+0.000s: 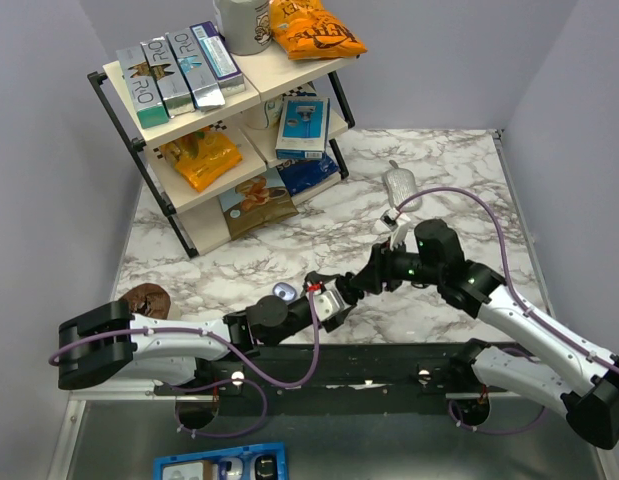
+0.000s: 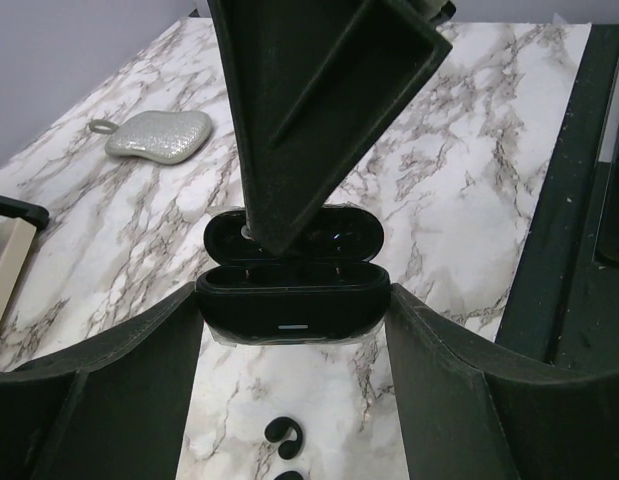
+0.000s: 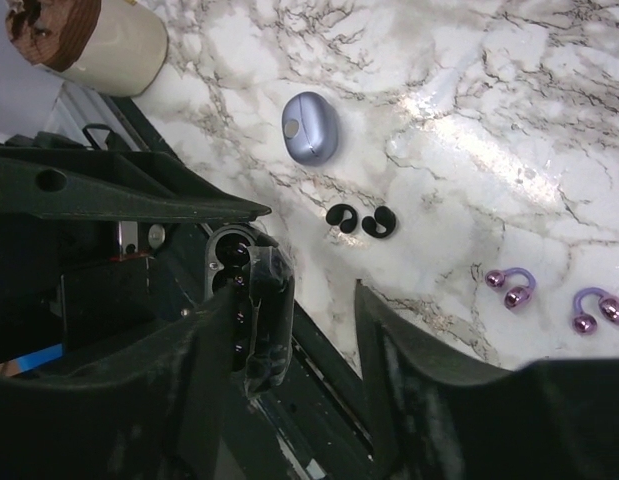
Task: Insert the wireless bluetooth earbuds into the charging case
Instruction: Adjust the charging case.
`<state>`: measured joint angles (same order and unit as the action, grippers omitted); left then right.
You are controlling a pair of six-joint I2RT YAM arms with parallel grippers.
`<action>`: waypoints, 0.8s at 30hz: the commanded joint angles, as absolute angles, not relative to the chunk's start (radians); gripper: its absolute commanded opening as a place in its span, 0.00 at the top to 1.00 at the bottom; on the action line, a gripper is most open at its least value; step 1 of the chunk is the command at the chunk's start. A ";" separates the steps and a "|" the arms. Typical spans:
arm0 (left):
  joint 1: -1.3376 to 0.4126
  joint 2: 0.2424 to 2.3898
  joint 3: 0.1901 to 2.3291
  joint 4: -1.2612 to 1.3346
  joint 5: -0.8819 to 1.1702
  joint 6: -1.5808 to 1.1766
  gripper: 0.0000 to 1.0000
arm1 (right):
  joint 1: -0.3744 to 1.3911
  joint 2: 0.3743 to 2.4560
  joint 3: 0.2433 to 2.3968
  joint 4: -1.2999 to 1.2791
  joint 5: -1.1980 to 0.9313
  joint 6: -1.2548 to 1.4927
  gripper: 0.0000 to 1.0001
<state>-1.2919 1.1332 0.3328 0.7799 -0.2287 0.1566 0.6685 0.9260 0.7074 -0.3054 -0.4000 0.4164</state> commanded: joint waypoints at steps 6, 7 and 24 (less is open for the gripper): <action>-1.305 1.143 0.371 0.815 -0.238 0.164 1.00 | 0.676 0.940 0.683 -0.276 -0.437 0.405 0.56; -1.304 1.144 0.371 0.818 -0.238 0.167 1.00 | 0.678 0.939 0.683 -0.276 -0.437 0.403 0.57; -1.304 1.143 0.374 0.796 -0.336 0.155 0.23 | 0.676 0.858 0.753 -0.399 -0.422 0.298 0.99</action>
<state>-1.3052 1.1561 0.3664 0.7807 -0.2600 0.1604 0.6685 0.9051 0.7006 -0.3191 -0.4057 0.3744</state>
